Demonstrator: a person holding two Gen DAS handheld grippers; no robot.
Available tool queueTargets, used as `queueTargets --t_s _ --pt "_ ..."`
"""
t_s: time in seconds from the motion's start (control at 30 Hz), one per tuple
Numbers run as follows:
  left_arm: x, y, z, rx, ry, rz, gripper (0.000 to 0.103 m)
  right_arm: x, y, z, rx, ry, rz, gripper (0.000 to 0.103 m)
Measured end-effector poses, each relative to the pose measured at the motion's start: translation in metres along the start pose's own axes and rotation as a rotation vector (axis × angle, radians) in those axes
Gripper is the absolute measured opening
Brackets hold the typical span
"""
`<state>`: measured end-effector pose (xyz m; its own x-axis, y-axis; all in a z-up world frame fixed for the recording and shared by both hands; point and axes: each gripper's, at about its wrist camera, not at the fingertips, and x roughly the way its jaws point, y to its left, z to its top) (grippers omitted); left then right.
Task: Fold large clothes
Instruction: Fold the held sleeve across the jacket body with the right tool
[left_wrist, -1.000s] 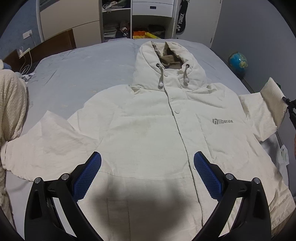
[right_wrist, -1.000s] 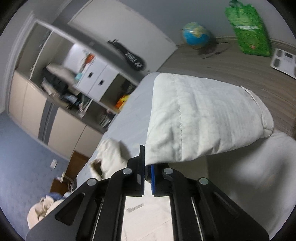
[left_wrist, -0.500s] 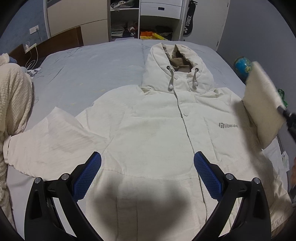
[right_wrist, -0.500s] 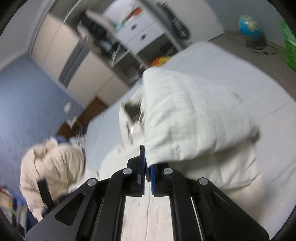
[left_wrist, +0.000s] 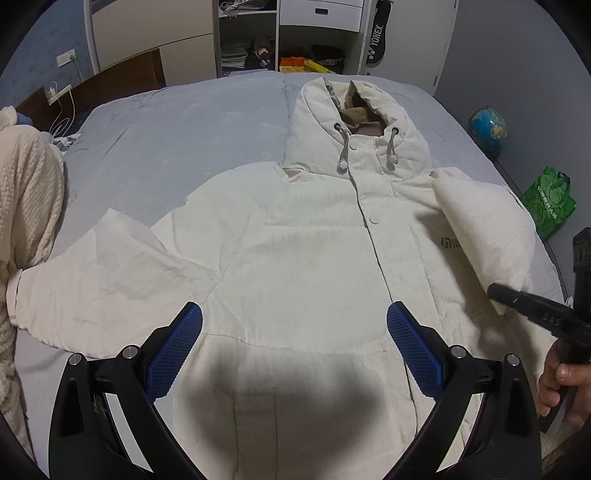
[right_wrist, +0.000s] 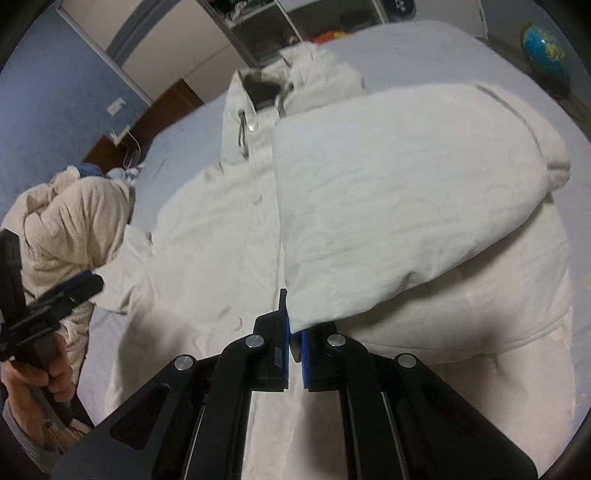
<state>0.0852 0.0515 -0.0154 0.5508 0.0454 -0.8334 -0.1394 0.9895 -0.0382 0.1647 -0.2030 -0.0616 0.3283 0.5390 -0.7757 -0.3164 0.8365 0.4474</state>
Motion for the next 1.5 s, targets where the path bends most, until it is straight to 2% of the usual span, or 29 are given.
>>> queueTargets --t_s 0.1,0.17,0.2,0.33,0.4,0.57,0.7,0.9,0.97,1.0,1.03,1.1,1.13,1.27,1.5 --pt "0.001 0.000 -0.001 0.000 0.005 0.000 0.096 0.012 -0.007 -0.001 0.024 0.068 -0.009 0.007" --pt "0.002 0.000 0.000 0.000 0.007 -0.001 0.096 0.017 -0.008 -0.005 0.029 0.102 -0.004 0.015" --pt "0.003 0.000 0.000 0.000 0.007 -0.001 0.096 0.016 -0.008 -0.004 0.029 0.106 0.003 0.022" --pt "0.003 -0.001 0.000 -0.001 0.010 0.000 0.096 -0.004 -0.011 0.003 0.063 0.049 0.038 0.053" --pt "0.003 -0.001 0.000 0.000 0.010 0.003 0.096 -0.017 -0.020 0.009 0.106 0.003 0.033 0.053" --pt "0.005 -0.003 -0.001 0.002 0.008 0.010 0.096 -0.045 -0.071 0.018 0.322 -0.108 0.029 0.053" --pt "0.007 0.001 0.000 -0.006 0.008 0.056 0.096 -0.057 -0.113 0.022 0.487 -0.188 0.058 0.053" --pt "0.007 0.019 0.002 -0.056 0.012 0.055 0.096 -0.051 -0.135 0.031 0.562 -0.235 0.095 0.053" --pt "0.008 0.026 0.003 -0.077 0.018 0.061 0.096 -0.046 -0.135 0.035 0.571 -0.241 0.101 0.053" --pt "0.009 0.030 0.002 -0.086 0.023 0.066 0.096 -0.043 -0.135 0.037 0.576 -0.245 0.107 0.049" --pt "0.010 0.032 0.003 -0.092 0.025 0.069 0.096 -0.039 -0.134 0.039 0.580 -0.248 0.111 0.035" --pt "0.011 0.038 0.003 -0.102 0.031 0.078 0.096 -0.034 -0.133 0.041 0.577 -0.246 0.134 0.020" --pt "0.011 0.041 0.002 -0.108 0.033 0.084 0.096 -0.032 -0.130 0.042 0.569 -0.245 0.157 0.016" --pt "0.010 0.052 0.001 -0.135 0.037 0.082 0.096 -0.030 -0.105 0.050 0.497 -0.244 0.221 0.012" --pt "0.007 0.061 0.000 -0.159 0.038 0.084 0.096 -0.022 -0.032 0.057 0.293 -0.204 0.324 0.008"
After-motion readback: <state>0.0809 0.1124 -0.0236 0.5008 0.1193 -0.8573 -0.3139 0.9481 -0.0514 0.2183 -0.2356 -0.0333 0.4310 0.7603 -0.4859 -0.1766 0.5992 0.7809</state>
